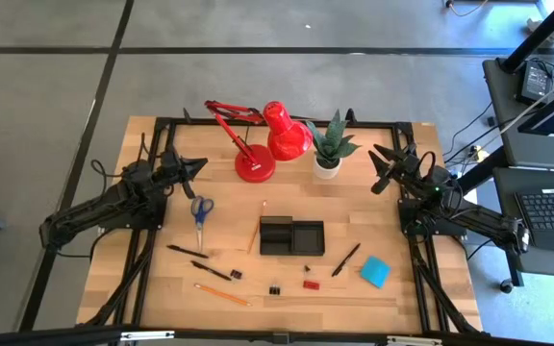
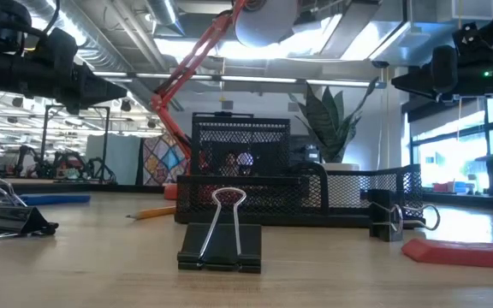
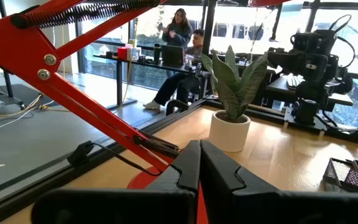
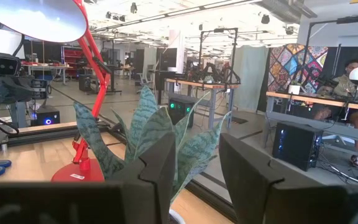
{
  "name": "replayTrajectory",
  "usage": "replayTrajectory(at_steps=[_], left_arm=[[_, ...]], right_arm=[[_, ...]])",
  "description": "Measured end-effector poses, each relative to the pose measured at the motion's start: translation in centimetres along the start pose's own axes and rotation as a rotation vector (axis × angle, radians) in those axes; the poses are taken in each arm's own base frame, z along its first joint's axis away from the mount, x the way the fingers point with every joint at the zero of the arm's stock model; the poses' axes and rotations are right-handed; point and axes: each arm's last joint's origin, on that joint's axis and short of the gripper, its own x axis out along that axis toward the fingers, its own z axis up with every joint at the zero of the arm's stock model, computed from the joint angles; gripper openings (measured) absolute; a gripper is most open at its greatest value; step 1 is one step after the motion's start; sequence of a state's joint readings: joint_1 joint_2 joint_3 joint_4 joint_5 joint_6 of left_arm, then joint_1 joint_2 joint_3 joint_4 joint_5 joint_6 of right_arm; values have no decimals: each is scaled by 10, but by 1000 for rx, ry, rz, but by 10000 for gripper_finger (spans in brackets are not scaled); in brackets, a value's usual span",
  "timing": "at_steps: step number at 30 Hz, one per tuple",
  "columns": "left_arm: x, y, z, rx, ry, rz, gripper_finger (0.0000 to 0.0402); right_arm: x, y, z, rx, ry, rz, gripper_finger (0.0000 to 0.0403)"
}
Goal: Pick and place office supplies into organizer
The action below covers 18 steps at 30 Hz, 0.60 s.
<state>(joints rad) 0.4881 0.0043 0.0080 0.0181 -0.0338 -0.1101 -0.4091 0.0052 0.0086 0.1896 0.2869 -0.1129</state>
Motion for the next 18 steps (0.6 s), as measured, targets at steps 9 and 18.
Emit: replayTrajectory(at_steps=[9, 18], left_arm=[[0, 0, 0, 0, -1, 0, 4], [0, 1, 1, 52, -11, 27, 4]], right_arm=[[0, 0, 0, 0, 0, 0, 128], [0, 0, 0, 0, 0, 0, 128]])
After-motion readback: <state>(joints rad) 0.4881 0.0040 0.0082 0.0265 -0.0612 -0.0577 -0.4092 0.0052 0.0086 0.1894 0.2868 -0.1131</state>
